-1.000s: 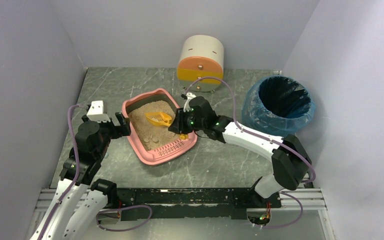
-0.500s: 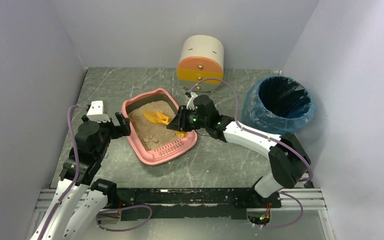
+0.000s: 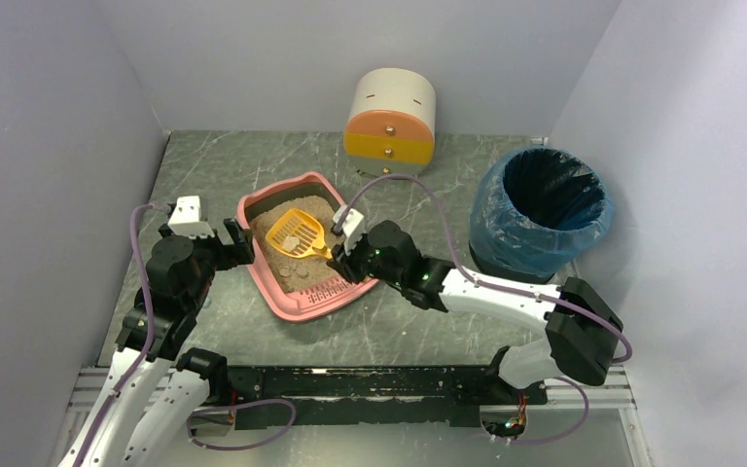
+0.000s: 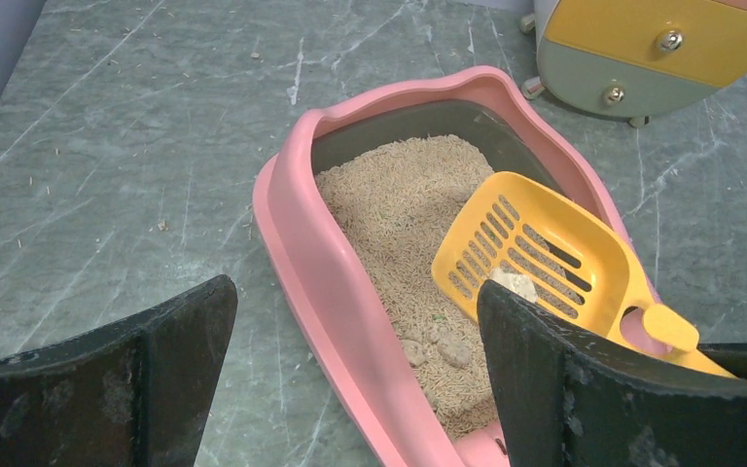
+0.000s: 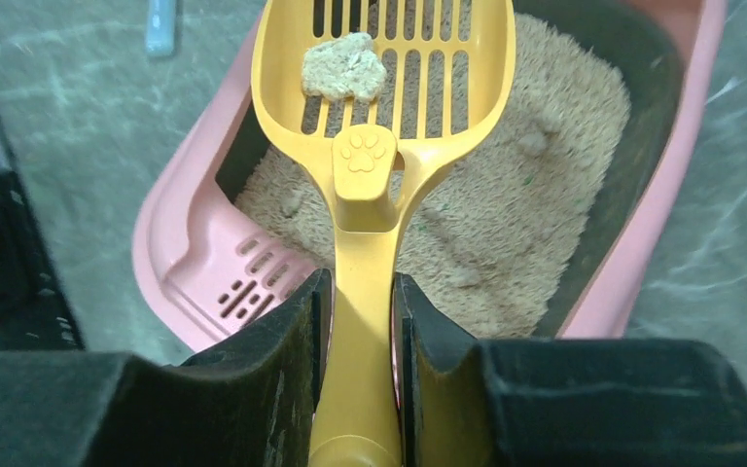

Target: Clean the litter box

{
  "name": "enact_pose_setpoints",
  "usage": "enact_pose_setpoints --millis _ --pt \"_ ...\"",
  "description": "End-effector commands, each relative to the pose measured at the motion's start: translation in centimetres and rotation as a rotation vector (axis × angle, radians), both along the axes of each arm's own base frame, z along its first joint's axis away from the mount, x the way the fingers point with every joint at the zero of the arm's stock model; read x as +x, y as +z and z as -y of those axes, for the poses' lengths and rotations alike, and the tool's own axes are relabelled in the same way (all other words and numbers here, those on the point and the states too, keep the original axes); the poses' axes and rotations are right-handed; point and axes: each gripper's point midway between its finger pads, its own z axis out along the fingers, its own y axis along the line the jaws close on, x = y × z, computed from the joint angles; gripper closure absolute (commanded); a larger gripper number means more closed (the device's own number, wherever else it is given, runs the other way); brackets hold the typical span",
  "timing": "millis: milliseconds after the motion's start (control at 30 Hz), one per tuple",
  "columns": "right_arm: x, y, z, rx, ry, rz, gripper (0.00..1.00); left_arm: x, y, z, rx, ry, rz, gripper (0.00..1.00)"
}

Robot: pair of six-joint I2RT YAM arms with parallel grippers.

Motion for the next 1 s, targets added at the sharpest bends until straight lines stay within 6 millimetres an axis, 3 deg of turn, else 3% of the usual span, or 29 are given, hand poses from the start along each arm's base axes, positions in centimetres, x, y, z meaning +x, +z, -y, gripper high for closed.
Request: enact_pose_setpoints --millis 0,400,667,767,967 --pt "2.3 2.6 1.3 -0.146 -0.025 0.374 1.0 -0.1 0.7 0.1 -0.018 -0.003 0.011 0.02" --pt "3.2 4.0 3.6 -0.533 0.009 0.814 1.0 -0.1 0.6 0.3 -0.038 -0.004 0.007 0.02" --pt "3.4 3.7 3.8 -0.644 0.013 0.882 1.0 0.0 0.5 0.6 -0.047 -0.012 -0.004 0.02" --pt "3.3 3.7 3.7 -0.67 0.012 0.908 1.0 0.0 0.4 0.7 -0.048 -0.017 -0.004 0.07" --pt "2.0 4.0 1.4 -0.49 0.018 0.722 1.0 0.1 0.2 0.7 -0.041 -0.016 -0.013 0.06"
